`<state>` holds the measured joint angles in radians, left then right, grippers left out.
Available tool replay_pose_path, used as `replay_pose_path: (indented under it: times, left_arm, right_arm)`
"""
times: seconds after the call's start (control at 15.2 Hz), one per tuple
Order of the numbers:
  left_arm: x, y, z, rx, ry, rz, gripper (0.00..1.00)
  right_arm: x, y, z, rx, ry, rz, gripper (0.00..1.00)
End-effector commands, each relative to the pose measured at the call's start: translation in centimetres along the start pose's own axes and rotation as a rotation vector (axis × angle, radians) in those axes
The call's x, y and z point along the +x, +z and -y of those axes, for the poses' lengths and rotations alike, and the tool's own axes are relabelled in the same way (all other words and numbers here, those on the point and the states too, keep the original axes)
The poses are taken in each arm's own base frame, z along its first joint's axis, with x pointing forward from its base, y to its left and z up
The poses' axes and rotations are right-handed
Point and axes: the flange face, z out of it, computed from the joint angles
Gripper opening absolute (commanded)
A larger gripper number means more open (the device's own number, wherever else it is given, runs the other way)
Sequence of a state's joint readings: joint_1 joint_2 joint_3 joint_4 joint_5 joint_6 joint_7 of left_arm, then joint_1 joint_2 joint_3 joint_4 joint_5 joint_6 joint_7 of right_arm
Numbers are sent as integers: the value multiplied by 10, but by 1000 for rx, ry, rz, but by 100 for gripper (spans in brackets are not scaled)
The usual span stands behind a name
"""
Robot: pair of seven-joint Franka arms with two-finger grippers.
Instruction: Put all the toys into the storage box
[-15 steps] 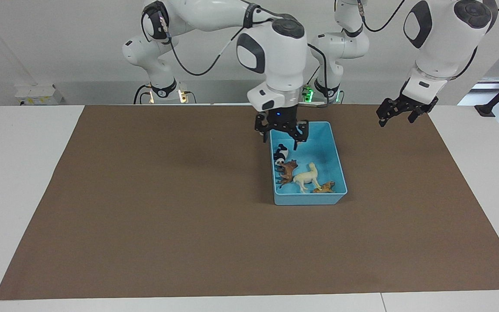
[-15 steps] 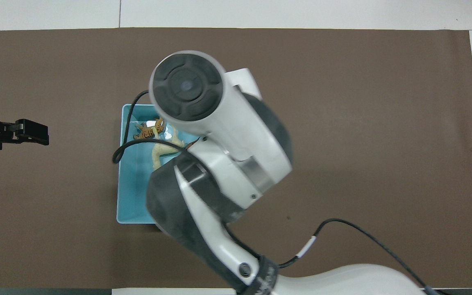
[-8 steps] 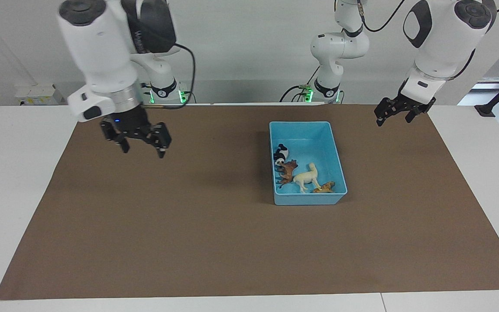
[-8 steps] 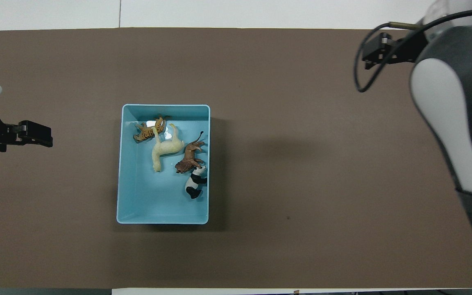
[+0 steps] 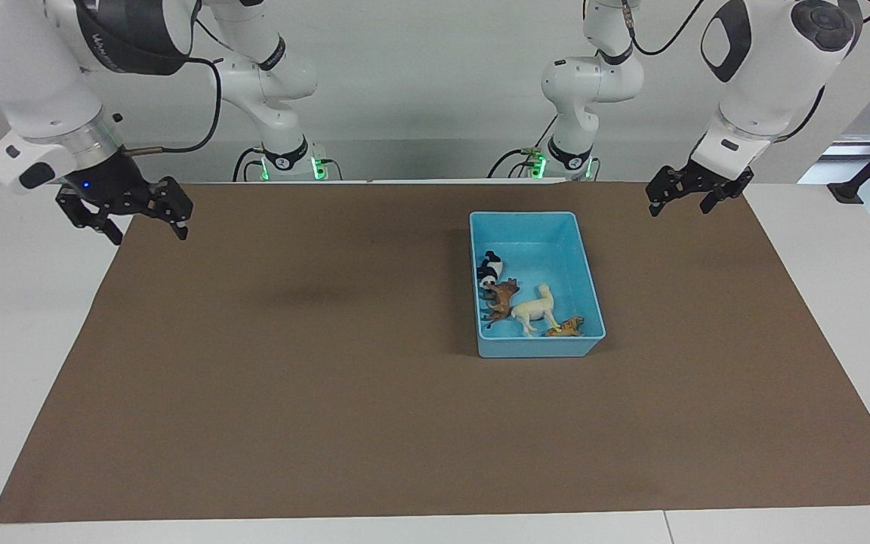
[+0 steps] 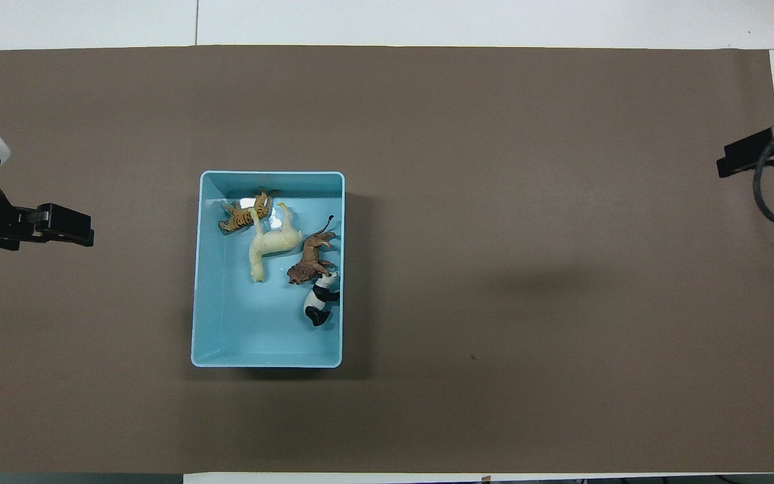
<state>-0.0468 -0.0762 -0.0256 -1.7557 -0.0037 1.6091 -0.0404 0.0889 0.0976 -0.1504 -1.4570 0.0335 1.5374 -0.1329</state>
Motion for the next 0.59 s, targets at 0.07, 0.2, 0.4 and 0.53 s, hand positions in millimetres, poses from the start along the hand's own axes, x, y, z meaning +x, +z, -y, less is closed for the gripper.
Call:
replay_pose_path:
  times: [0.07,0.2,0.4,0.53]
  left_arm:
    - [-8,-3,-2,-19,20,2,100]
    - [-8,-3,-3,-19,21,2,100]
    - [-8,-3,-5,-19,27,2,100]
    - [-8,-3,-6,-18,41,1,100]
  right_arm:
    - [-47,-5,0,16,-13,-16,100]
    - [-63,-21,-12,19,10,-29,100]
    - [-80,-34,-21,-59,16,3,100]
    - [-81,-33,-30,-59,33,4,100]
